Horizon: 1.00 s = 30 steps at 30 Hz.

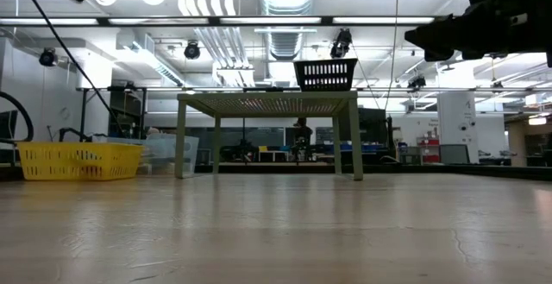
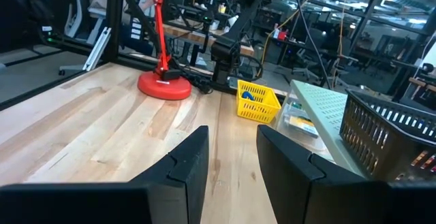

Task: Pick & Place Office Desk Supplies
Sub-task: Put the yellow bin on the shelf

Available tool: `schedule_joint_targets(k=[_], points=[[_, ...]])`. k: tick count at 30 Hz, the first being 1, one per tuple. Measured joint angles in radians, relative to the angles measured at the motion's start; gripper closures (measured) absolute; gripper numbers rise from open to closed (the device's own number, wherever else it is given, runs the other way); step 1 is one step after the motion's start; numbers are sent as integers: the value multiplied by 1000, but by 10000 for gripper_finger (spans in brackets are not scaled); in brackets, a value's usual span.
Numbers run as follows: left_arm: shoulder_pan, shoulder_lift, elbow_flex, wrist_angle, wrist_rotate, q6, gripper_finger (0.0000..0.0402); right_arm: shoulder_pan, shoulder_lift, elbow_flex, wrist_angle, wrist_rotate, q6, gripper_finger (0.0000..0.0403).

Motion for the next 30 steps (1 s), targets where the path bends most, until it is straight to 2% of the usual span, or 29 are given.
schedule_joint_targets(k=[5, 9, 15, 20, 24, 30], points=[[123, 1, 0, -187, 182, -250, 268, 0, 0, 0, -1, 0, 0, 282], [227, 11, 0, -252, 322, -359, 268, 0, 0, 0, -1, 0, 0, 282], [390, 67, 0, -279, 491, -373, 268, 0, 0, 0, -9, 0, 0, 282], [534, 126, 2, -393, 640, -446, 268, 0, 0, 0, -9, 0, 0, 282], [604, 179, 2, -384, 699, -364, 268, 0, 0, 0, -14, 0, 0, 282], [652, 294, 2, -380, 780, -284, 268, 0, 1, 0, -14, 0, 0, 282]])
